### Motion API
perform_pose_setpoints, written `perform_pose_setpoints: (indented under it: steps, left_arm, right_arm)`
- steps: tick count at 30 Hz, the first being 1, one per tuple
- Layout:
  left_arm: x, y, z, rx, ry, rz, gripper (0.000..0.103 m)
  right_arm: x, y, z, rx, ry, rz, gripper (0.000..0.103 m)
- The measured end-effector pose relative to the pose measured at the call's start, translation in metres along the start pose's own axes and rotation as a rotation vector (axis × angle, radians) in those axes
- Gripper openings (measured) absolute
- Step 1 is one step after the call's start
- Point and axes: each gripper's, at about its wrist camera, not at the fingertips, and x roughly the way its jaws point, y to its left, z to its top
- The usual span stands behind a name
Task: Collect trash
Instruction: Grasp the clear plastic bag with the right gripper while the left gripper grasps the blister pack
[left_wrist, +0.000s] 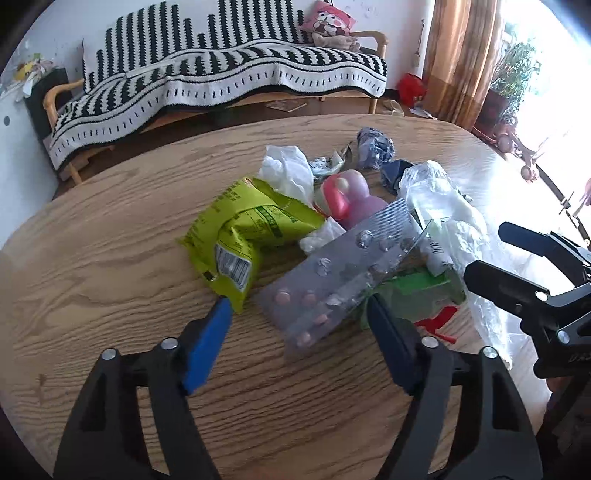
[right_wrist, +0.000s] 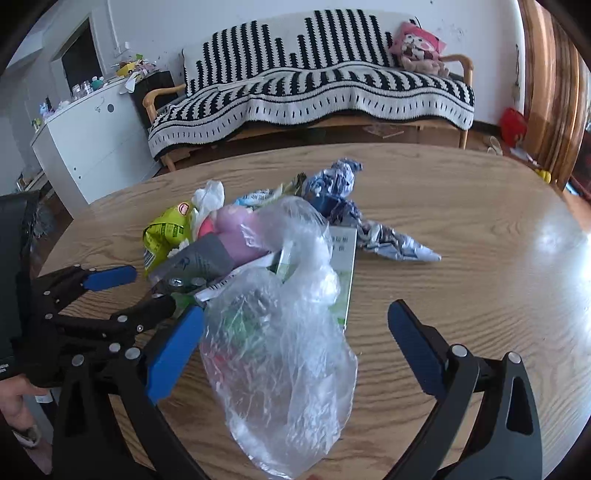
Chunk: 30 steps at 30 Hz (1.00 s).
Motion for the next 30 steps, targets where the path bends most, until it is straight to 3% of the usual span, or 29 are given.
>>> perform_pose_setpoints:
  steps: [5, 21, 23, 25, 30]
  left_arm:
    - [-0.006, -0.008, 0.001, 0.034, -0.031, 0.009, 0.073]
    - [-0.006, -0.012, 0.007, -0.011, -0.045, -0.006, 0.072]
    - [-0.004, -0.015, 0.009, -0.012, -0.042, 0.003, 0.068]
    - [-0.001, -0.015, 0.009, -0.025, -0.018, 0.008, 0.052]
    - [0.002, -0.014, 0.009, -0.065, 0.011, -0.007, 0.032]
  right_arm:
    - [-0.003, 0.000, -0.001, -0.005, -0.009, 0.002, 0.096]
    - [-0.006, 0.002, -0.005, 0.004, 0.015, 0.033, 0.093]
    - [-0.006, 0.003, -0.005, 0.002, 0.017, 0.044, 0.087]
    - [-0.005, 0.005, -0.006, -0.001, 0.027, 0.053, 0.064]
    - [-0.003, 0.007, -0.007, -0.012, 0.041, 0.058, 0.042]
